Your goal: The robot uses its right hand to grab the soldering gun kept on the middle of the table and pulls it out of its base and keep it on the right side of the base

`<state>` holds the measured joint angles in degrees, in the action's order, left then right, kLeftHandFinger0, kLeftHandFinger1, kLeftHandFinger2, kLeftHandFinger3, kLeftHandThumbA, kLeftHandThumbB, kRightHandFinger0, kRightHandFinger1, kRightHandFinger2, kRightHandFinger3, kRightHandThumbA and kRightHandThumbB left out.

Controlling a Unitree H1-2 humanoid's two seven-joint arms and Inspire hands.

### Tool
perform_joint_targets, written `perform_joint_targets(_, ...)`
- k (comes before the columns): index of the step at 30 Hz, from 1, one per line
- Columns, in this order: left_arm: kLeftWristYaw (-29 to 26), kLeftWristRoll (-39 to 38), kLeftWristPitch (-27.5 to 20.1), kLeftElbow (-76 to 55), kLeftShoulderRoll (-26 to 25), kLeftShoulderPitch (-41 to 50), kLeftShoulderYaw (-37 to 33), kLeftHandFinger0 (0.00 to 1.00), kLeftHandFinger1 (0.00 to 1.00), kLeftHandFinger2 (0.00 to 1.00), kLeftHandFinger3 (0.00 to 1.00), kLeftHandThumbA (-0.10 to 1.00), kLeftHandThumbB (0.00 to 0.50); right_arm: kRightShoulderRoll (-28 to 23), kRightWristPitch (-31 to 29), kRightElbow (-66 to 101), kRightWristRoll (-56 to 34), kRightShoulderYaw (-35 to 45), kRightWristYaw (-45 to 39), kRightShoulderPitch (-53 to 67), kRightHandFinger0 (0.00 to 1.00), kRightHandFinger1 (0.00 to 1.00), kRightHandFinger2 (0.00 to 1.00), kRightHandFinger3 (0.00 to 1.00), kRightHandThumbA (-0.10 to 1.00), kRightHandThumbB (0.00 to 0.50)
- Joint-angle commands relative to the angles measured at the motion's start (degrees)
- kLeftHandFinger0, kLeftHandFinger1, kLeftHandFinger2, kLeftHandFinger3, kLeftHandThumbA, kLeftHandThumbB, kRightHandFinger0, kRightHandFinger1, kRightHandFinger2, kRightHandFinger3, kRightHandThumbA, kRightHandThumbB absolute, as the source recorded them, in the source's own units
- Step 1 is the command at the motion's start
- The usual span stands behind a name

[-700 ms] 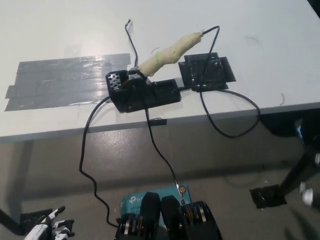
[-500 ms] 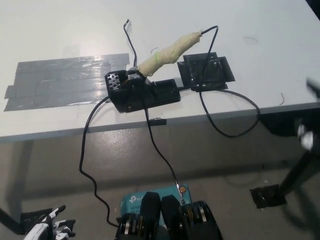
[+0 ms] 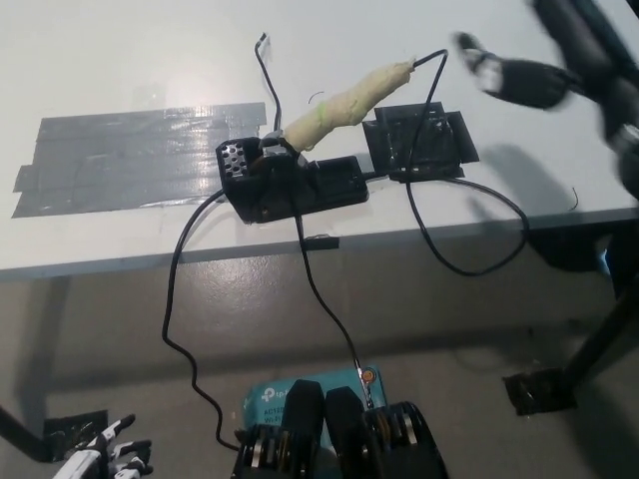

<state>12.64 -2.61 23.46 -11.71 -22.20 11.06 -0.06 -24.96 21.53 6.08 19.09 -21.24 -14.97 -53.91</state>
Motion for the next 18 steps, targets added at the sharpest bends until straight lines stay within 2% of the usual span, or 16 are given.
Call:
perform_joint_targets(1,0.9,0.7,-0.5,-1.5,-1.4,0.7,-0.2,0.64,0.77,0.89,1.0,0.54,0.245,1.0,-4.2,-6.1,8.5,-6.3,-5.4,-11.0,1.0,1.0,1.0,1.0,0.64,0.381)
perform_joint_targets(5,1.3,-0.1,-0.5,-1.4,-1.3,0.5,0.2,0.6,0.74,0.83,1.0,0.52,0.247,2.4,-10.3,-15.3,12.8,-13.9,-6.7,-17.6,1.0,1.0,1.0,1.0,0.74,0.383)
perform_joint_targets(10,1.6,0.7,0.4,-2.5,-1.6,0.6,-0.6,0.62,0.76,0.83,1.0,0.52,0.232,3.8,-13.8,-23.9,18.1,-21.0,-7.3,-22.2,1.0,1.0,1.0,1.0,0.65,0.407)
perform_joint_targets(13,2.2,1.3,-0.4,-1.9,-2.0,0.1,-1.6,0.6,0.75,0.81,1.0,0.53,0.257,4.7,-13.2,-28.2,19.2,-23.1,-8.9,-22.9,1.0,1.0,1.0,1.0,0.63,0.407)
perform_joint_targets(15,2.3,1.5,-0.2,-2.1,-2.0,-0.1,-1.8,0.59,0.75,0.8,0.99,0.53,0.251,4.9,-13.4,-29.8,19.3,-23.0,-8.7,-22.6,1.0,1.0,1.0,1.0,0.59,0.402)
perform_joint_targets(17,2.2,1.8,-0.1,-2.1,-2.1,-0.1,-2.1,0.58,0.75,0.82,0.98,0.52,0.234,5.4,-11.7,-31.3,20.3,-23.4,-9.9,-22.1,1.0,1.0,1.0,1.0,0.61,0.39)
perform_joint_targets(18,2.2,1.9,0.4,-2.4,-2.1,-0.3,-2.3,0.57,0.73,0.8,0.97,0.53,0.243,5.5,-8.0,-32.3,23.2,-25.2,-12.0,-21.9,1.0,1.0,1.0,1.0,0.67,0.397)
